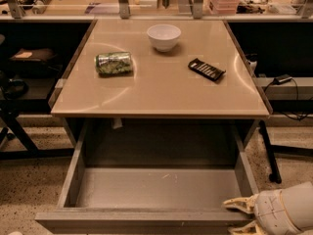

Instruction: Open top drawer

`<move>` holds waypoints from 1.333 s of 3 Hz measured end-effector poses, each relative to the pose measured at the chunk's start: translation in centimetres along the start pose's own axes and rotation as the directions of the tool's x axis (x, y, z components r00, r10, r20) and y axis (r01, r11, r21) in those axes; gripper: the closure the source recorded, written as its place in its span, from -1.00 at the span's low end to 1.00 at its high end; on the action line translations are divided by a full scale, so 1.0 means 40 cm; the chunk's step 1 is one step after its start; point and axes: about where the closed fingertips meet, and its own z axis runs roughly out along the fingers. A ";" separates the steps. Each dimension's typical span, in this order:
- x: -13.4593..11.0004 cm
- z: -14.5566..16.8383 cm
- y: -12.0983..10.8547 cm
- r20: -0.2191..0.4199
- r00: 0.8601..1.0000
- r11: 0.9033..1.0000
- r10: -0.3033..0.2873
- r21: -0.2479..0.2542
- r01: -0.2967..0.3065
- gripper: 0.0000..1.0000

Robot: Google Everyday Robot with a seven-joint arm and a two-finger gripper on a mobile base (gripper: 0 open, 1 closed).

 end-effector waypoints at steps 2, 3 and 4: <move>0.000 0.000 0.000 0.000 1.000 1.000 0.000 0.000 0.000 -0.76; 0.000 0.000 0.000 0.000 1.000 1.000 0.000 0.000 0.000 -1.00; 0.000 0.000 0.000 0.000 1.000 1.000 0.000 0.000 0.000 -1.00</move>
Offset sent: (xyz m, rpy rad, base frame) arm 0.0000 0.0000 0.0000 0.0000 0.0000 0.0000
